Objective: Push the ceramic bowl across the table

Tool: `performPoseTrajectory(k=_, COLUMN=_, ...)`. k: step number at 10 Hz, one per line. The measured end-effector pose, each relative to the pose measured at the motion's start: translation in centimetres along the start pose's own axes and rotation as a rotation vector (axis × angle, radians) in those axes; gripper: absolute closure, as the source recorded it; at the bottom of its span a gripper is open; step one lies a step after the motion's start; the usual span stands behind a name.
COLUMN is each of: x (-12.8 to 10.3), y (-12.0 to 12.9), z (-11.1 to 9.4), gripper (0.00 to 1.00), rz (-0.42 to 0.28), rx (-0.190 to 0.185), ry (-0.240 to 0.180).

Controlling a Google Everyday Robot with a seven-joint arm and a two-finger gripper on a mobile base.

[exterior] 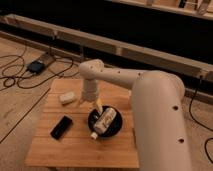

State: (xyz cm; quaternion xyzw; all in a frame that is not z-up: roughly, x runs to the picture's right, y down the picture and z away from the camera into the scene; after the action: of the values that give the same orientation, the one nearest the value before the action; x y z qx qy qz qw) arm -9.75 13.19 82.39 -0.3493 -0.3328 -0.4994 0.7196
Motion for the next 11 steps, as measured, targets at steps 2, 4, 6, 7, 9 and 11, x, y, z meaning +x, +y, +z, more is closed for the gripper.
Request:
performPoseTrajectory(k=2, x=0.5, y=-1.3, z=1.4, gripper=0.2, rz=-0.022, rx=0.011, ry=0.0)
performPoseTrajectory(k=4, x=1.5, y=-2.1, z=2.8, gripper=0.2, rz=-0.038, rx=0.021, ry=-0.004)
performPoseTrajectory(k=6, x=3.2, y=-2.2, z=3.8, gripper=0.2, rz=-0.045, rx=0.023, ry=-0.005)
performPoseTrajectory(k=7, x=4.0, y=-2.1, z=3.9, gripper=0.2, rz=-0.044, rx=0.026, ry=-0.001)
performPoseTrajectory(k=9, x=6.2, y=-2.4, z=3.4, gripper=0.2, rz=-0.039, rx=0.043, ry=0.02)
performPoseTrajectory(k=11, x=7.9, y=-3.0, z=2.6, gripper=0.2, rz=-0.037, rx=0.068, ry=0.045)
